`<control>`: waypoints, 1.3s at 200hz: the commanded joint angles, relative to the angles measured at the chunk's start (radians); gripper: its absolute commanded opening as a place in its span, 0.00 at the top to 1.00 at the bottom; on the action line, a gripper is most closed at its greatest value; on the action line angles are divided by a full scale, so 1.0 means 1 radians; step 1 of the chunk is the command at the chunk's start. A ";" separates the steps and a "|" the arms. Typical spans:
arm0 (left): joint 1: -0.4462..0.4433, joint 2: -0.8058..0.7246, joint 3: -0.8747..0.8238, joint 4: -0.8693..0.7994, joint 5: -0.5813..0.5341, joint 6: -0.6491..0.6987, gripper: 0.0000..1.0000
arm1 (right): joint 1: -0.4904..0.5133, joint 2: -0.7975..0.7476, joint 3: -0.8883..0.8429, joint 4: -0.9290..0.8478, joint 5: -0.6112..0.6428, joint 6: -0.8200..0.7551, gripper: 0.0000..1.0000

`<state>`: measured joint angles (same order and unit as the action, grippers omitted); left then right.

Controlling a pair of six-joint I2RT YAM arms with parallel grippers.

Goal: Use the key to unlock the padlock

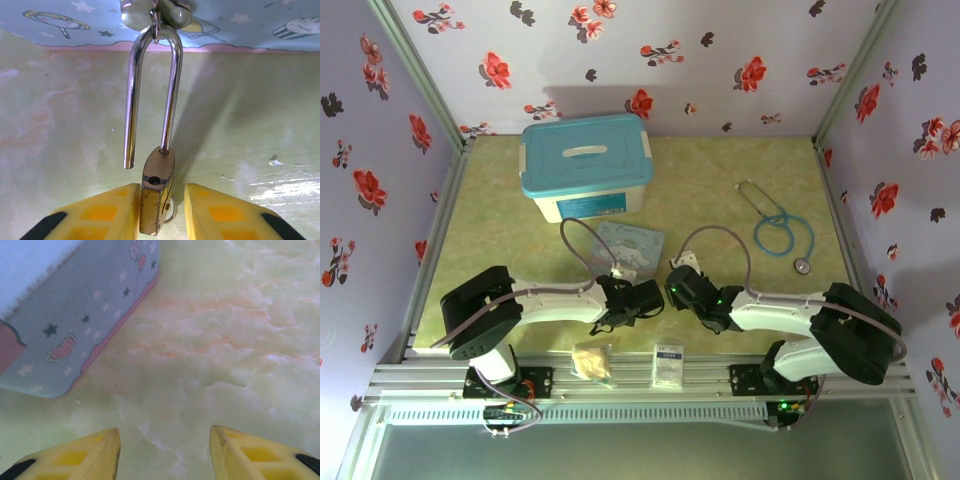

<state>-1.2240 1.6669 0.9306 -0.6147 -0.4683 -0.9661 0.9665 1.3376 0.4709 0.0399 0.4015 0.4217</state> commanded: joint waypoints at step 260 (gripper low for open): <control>-0.067 -0.140 -0.025 0.078 -0.017 0.000 0.68 | -0.005 -0.012 -0.056 0.084 0.030 0.080 0.51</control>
<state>-1.2858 1.5345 0.9207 -0.5179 -0.4599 -0.9810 0.9665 1.3388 0.4301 0.1158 0.4084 0.4759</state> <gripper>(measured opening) 0.319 0.492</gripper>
